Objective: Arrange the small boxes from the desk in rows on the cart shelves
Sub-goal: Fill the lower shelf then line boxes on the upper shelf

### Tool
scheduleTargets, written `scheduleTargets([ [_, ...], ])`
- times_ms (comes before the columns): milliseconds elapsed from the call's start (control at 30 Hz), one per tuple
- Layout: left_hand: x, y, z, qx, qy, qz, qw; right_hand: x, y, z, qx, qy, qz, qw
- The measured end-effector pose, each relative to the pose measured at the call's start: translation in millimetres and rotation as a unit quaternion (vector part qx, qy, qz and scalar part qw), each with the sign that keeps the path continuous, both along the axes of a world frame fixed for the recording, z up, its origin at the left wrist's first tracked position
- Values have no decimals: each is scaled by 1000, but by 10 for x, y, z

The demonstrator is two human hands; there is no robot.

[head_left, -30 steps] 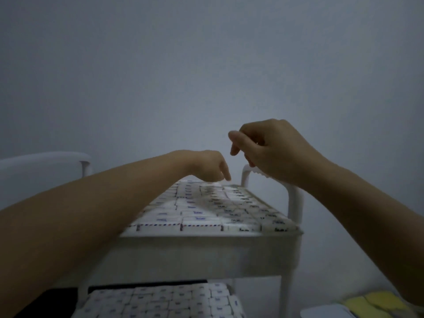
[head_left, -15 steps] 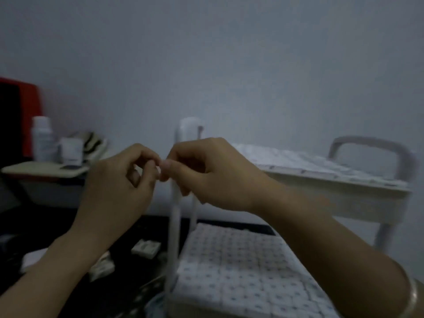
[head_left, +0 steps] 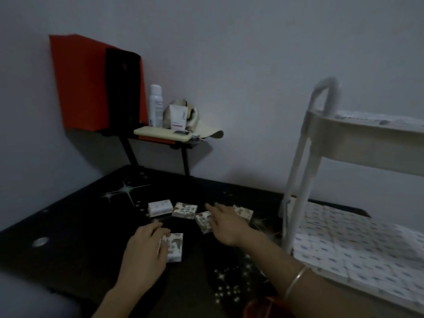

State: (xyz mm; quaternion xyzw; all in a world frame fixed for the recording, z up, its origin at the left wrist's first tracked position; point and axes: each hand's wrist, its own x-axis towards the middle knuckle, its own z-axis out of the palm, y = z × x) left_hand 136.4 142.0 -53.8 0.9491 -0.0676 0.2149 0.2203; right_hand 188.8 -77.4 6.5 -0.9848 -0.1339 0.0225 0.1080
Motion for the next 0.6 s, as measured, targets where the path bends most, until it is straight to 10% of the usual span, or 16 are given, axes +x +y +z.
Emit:
scheduleTargets([
  [600,-29,102,-126,-60,76,165,982,44,-91,-590,142,-47,-127,981],
])
